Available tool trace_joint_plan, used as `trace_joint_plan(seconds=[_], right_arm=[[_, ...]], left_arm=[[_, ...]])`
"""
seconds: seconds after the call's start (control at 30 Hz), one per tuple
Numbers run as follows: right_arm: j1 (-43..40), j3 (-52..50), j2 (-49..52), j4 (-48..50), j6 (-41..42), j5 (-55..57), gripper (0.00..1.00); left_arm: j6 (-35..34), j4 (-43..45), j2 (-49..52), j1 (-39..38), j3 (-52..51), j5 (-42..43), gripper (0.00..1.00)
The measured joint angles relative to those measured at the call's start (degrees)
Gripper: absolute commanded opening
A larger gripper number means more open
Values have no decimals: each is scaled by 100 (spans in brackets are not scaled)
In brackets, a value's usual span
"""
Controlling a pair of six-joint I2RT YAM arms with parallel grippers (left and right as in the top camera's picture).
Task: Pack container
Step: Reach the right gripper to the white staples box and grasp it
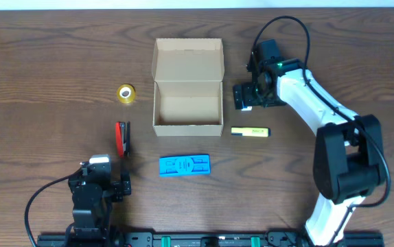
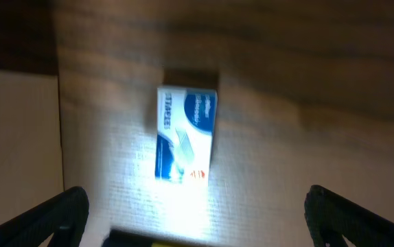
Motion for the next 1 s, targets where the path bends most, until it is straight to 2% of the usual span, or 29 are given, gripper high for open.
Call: trace_joint_plan(seconds=[0.43,0.6,0.67,0.73,0.77,1.0], right_arm=[[0,0,470,538,-22,15,91],[0,2,566,599,-55,37,77],[-2,4,581,612,-66,59,65],[0,31,603,612,-57,72,47],[-2,42,610,614,-48,59,41],[0,50,629,614,-98,55,25]], left_arm=[[0,0,0,0,0,0,95],[0,0,0,0,2,0,95],[0,0,0,0,2,0,95],[0,0,0,0,2,0,95],[0,0,0,0,2,0,95],[0,0,0,0,0,0,95]])
